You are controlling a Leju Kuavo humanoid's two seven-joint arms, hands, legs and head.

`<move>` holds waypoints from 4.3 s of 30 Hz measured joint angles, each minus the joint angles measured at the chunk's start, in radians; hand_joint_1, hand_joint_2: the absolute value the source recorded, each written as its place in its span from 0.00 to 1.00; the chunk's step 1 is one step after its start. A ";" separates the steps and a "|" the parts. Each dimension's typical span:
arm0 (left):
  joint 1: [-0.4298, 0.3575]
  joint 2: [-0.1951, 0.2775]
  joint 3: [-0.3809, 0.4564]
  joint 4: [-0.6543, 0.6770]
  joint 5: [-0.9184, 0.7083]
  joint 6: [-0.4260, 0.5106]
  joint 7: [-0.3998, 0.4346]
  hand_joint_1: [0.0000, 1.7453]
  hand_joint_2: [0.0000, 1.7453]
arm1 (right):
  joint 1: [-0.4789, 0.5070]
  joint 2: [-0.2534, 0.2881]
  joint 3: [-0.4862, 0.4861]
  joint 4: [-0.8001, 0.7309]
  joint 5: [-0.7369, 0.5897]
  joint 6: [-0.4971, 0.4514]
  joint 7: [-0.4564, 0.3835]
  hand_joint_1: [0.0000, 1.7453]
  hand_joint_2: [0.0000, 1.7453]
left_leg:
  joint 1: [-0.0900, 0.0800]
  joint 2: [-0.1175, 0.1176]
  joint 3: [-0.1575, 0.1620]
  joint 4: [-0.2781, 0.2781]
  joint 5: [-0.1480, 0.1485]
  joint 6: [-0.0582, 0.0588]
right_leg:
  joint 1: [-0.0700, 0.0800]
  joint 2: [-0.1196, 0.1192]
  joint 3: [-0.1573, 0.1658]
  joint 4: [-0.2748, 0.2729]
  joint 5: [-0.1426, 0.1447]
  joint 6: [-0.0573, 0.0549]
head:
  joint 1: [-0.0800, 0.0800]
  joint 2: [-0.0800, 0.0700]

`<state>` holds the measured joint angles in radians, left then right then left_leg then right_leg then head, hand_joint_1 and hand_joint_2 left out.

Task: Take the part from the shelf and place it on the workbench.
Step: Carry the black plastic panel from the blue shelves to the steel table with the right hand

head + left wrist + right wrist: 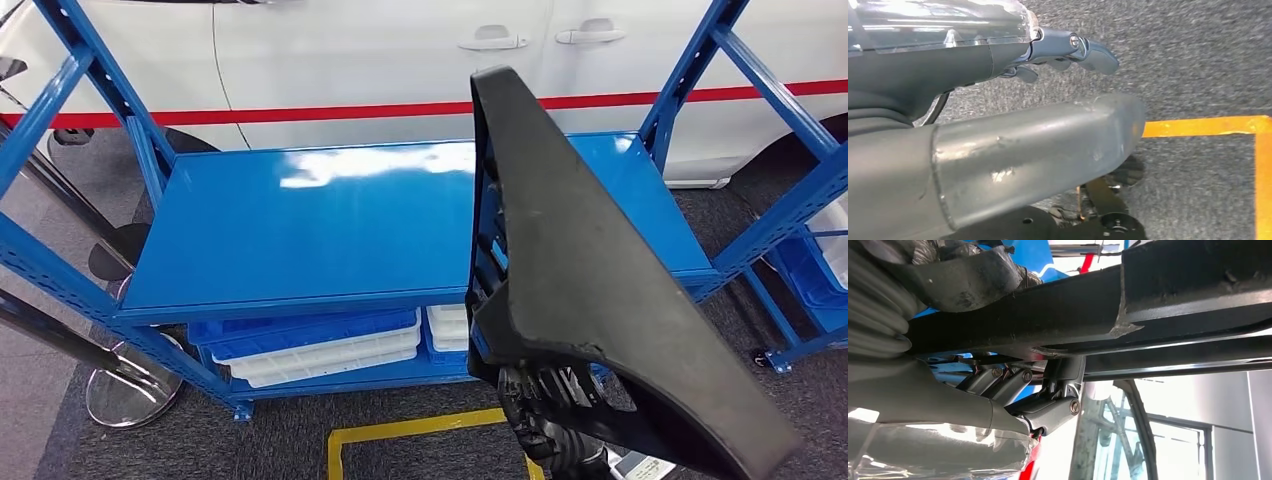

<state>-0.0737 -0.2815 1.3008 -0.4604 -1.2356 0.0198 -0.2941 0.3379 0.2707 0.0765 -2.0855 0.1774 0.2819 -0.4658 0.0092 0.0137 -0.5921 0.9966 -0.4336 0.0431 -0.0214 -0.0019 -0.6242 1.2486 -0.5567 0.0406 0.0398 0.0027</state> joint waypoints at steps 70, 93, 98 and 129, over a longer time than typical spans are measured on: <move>-0.005 0.007 0.024 -0.010 -0.002 -0.016 0.011 0.00 0.00 | 0.052 0.072 -0.120 -0.013 -0.046 0.055 0.079 1.00 1.00 | 0.003 0.045 -0.014 0.082 -0.093 -0.056 | -0.001 -0.034 0.111 -0.249 0.049 -0.062 | -0.001 0.000; -0.002 -0.001 0.035 -0.020 0.005 -0.029 0.014 0.00 0.00 | 0.052 0.073 -0.120 -0.007 -0.008 0.053 0.098 1.00 1.00 | -0.013 0.085 0.050 -0.016 -0.040 -0.003 | 0.000 -0.040 0.036 -0.070 0.083 -0.007 | 0.000 0.000; -0.005 -0.010 0.037 -0.022 0.004 -0.034 0.013 0.00 0.00 | 0.050 0.074 -0.118 -0.007 0.006 0.049 0.104 1.00 1.00 | -0.010 0.124 0.041 -0.001 -0.028 -0.032 | 0.018 -0.065 0.147 -0.267 0.027 -0.052 | -0.001 0.000; 0.004 -0.021 0.045 -0.030 0.001 -0.028 -0.006 0.00 0.00 | 0.072 0.078 -0.134 -0.051 0.125 -0.079 0.079 1.00 1.00 | -0.009 0.102 0.074 0.013 -0.085 -0.034 | 0.035 -0.053 0.069 -0.242 0.069 -0.069 | 0.000 0.000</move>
<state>-0.0701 -0.3025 1.3456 -0.4902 -1.2348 -0.0079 -0.3005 0.4100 0.3483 -0.0572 -2.1369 0.3027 0.2032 -0.3868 0.0000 0.1158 -0.5185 1.0094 -0.5191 0.0094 0.0135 -0.0553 -0.5556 1.0066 -0.4875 -0.0279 0.0393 0.0027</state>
